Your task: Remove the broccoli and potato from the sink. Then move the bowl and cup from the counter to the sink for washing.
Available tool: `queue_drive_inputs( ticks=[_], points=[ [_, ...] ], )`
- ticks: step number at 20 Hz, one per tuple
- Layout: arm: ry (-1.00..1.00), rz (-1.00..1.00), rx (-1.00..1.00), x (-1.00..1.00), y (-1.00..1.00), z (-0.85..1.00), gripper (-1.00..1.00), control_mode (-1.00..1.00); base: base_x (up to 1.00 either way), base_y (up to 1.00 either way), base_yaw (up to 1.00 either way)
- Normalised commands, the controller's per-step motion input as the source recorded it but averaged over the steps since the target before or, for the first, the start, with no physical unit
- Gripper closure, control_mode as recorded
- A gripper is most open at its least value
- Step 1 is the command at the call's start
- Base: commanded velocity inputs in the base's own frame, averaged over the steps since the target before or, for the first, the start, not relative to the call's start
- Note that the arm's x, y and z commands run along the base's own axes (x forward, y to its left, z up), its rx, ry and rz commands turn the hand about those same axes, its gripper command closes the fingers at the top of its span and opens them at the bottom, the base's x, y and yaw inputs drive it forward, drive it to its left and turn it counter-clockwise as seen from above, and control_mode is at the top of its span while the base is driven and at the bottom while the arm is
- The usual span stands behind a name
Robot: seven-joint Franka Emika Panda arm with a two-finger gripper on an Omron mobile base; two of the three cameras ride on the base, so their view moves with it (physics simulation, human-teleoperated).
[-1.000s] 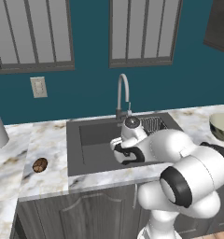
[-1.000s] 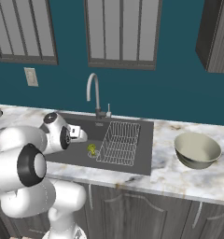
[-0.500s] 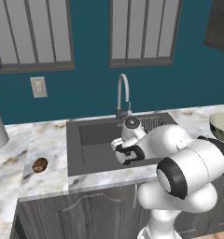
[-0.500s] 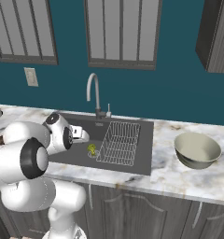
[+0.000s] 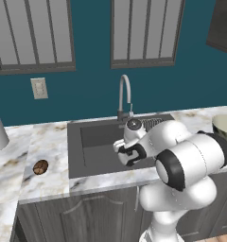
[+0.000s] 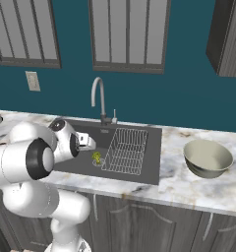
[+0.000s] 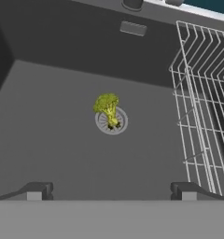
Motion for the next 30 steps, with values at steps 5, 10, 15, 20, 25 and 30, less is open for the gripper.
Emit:
queue_drive_inputs(
  ticks=[5,10,15,20,25,30],
  points=[
    [0.02,0.0,0.0,0.12,-0.04,-0.04,-1.0,-1.0,0.0,0.0,0.0],
    [0.03,-0.02,0.0,0.13,-0.05,-0.04,-1.0,-1.0,0.0,0.0,0.0],
    [0.04,-0.02,0.0,0.13,-0.05,-0.04,-1.0,-1.0,0.0,0.0,0.0],
    [0.03,0.0,0.0,0.11,-0.04,-0.06,-1.0,-1.0,0.0,0.0,0.0],
    [0.0,0.0,0.0,0.09,0.0,-0.1,-1.0,-1.0,0.0,0.0,0.0],
    [0.0,0.0,0.0,0.1,0.0,-0.12,-1.0,-1.0,0.0,0.0,0.0]
  ],
)
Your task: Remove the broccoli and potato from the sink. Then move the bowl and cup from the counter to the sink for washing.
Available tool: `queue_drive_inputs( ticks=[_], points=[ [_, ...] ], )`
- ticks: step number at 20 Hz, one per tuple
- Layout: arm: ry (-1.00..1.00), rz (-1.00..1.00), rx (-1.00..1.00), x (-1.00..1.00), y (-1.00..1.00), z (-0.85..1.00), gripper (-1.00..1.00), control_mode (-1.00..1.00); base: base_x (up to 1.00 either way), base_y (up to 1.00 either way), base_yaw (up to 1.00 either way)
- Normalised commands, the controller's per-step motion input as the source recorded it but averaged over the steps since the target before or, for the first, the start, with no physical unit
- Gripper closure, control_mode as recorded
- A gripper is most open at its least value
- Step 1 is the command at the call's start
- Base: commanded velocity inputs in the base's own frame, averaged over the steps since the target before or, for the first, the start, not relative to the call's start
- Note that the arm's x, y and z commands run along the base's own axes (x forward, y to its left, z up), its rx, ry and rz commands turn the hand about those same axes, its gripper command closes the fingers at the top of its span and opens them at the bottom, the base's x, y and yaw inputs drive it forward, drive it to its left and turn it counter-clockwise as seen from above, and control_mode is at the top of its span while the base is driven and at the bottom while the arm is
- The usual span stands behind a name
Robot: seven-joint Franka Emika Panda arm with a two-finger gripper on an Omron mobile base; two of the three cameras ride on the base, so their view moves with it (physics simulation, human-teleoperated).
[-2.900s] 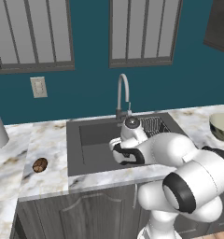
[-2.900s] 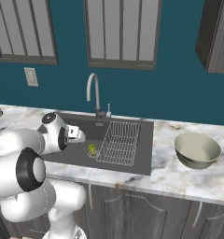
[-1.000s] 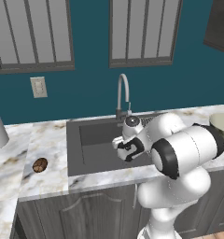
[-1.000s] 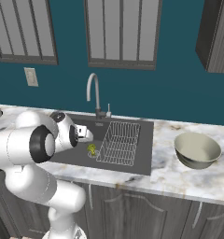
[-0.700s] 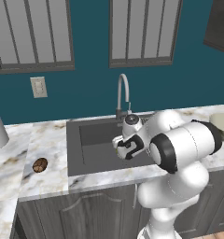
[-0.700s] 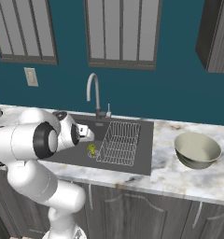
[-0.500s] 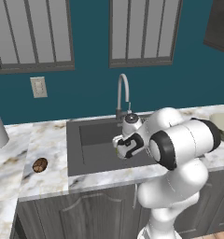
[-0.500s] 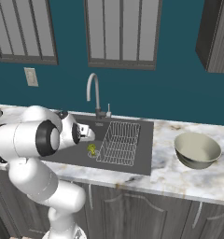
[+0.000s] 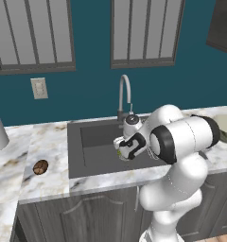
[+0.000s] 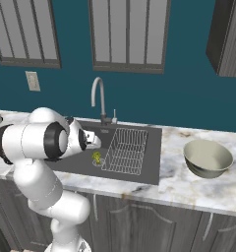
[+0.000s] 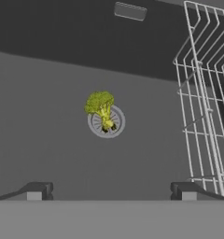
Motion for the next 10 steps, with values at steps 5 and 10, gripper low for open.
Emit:
queue_drive_inputs(
  ticks=[5,10],
  points=[
    [0.0,0.0,0.0,0.06,0.0,-0.13,-1.0,-1.0,0.0,0.0,0.0],
    [0.0,0.0,0.0,0.05,0.0,-0.1,-1.0,-1.0,0.0,0.0,0.0]
  ],
)
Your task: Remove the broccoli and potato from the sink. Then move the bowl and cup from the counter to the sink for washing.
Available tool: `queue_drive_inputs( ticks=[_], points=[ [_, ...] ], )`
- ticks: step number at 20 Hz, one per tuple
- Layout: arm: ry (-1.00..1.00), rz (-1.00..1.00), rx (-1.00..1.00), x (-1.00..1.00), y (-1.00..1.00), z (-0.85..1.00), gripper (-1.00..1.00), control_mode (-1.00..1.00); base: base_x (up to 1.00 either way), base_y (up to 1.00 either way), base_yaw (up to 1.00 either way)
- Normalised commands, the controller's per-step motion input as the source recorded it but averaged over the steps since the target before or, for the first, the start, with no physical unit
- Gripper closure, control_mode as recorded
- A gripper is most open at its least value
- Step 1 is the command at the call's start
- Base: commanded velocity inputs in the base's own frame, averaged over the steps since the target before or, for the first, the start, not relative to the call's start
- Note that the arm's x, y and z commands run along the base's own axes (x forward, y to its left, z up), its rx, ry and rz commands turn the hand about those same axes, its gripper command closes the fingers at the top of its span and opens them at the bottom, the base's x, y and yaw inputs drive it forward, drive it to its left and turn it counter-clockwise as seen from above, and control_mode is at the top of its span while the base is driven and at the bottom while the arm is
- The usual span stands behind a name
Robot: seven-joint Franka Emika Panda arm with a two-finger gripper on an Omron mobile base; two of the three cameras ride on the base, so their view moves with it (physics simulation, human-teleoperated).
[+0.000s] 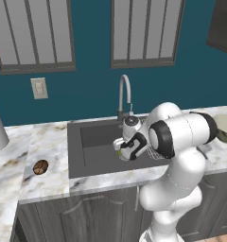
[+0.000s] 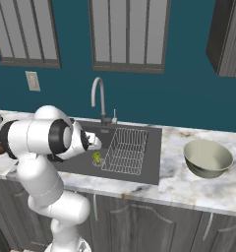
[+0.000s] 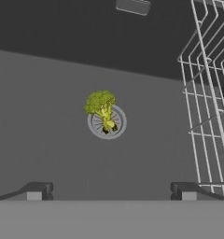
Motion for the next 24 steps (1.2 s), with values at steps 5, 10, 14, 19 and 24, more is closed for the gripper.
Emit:
queue_drive_inputs(
  ticks=[5,10,14,19,24],
  points=[
    [0.0,0.0,0.0,0.08,0.0,-0.09,-1.0,-1.0,0.0,0.0,0.0],
    [0.0,0.0,0.0,0.11,0.0,-0.09,-1.0,-1.0,0.0,0.0,0.0],
    [0.0,0.0,0.0,0.11,0.0,-0.11,-1.0,-1.0,0.0,0.0,0.0],
    [0.0,0.0,0.0,0.1,0.0,-0.12,-1.0,-1.0,0.0,0.0,0.0],
    [0.0,0.0,0.0,0.08,0.0,-0.14,-1.0,-1.0,0.0,0.0,0.0]
  ],
)
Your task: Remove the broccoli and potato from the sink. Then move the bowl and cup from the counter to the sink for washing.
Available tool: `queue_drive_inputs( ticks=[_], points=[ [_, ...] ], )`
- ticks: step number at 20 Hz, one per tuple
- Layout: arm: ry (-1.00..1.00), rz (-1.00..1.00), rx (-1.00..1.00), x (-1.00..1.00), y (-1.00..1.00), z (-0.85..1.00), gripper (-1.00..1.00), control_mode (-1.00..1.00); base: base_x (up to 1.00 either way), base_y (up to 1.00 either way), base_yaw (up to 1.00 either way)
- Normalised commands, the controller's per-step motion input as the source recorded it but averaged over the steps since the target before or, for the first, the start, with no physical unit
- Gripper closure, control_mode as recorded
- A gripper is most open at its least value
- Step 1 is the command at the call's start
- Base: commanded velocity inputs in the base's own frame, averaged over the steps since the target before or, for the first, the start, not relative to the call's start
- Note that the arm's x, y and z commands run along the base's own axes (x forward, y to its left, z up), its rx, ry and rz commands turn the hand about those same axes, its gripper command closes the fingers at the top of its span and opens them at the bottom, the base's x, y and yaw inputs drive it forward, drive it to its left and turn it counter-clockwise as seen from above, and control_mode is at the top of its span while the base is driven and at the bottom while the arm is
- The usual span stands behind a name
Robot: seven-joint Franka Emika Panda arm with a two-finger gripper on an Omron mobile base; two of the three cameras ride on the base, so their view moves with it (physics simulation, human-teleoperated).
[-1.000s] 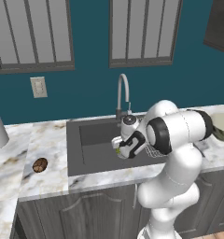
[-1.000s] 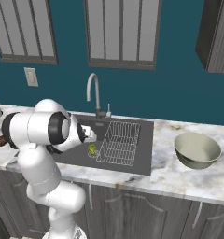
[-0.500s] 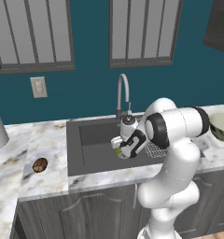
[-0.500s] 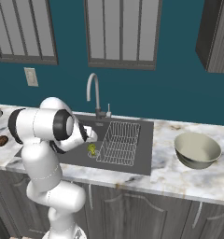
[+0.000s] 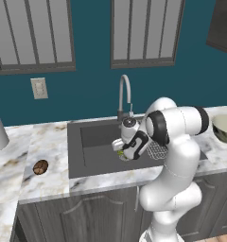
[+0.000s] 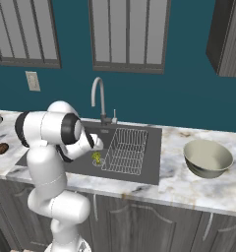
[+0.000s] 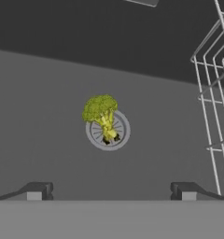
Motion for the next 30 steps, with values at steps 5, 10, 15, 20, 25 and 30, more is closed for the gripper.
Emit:
queue_drive_inputs(
  ticks=[5,10,15,20,25,30],
  points=[
    [0.0,0.0,0.0,0.11,0.0,-0.16,-1.0,-1.0,0.0,0.0,0.0],
    [0.01,0.0,0.0,0.12,0.0,-0.14,-1.0,-1.0,0.0,0.0,0.0],
    [0.0,0.0,0.0,0.11,0.01,-0.14,-1.0,-1.0,0.0,0.0,0.0],
    [0.01,0.0,0.0,0.1,0.0,-0.13,-1.0,-1.0,0.0,0.0,0.0],
    [0.01,0.0,0.0,0.11,0.0,-0.13,-1.0,-1.0,0.0,0.0,0.0],
    [0.02,0.0,0.0,0.11,0.0,-0.13,-1.0,-1.0,0.0,0.0,0.0]
  ],
)
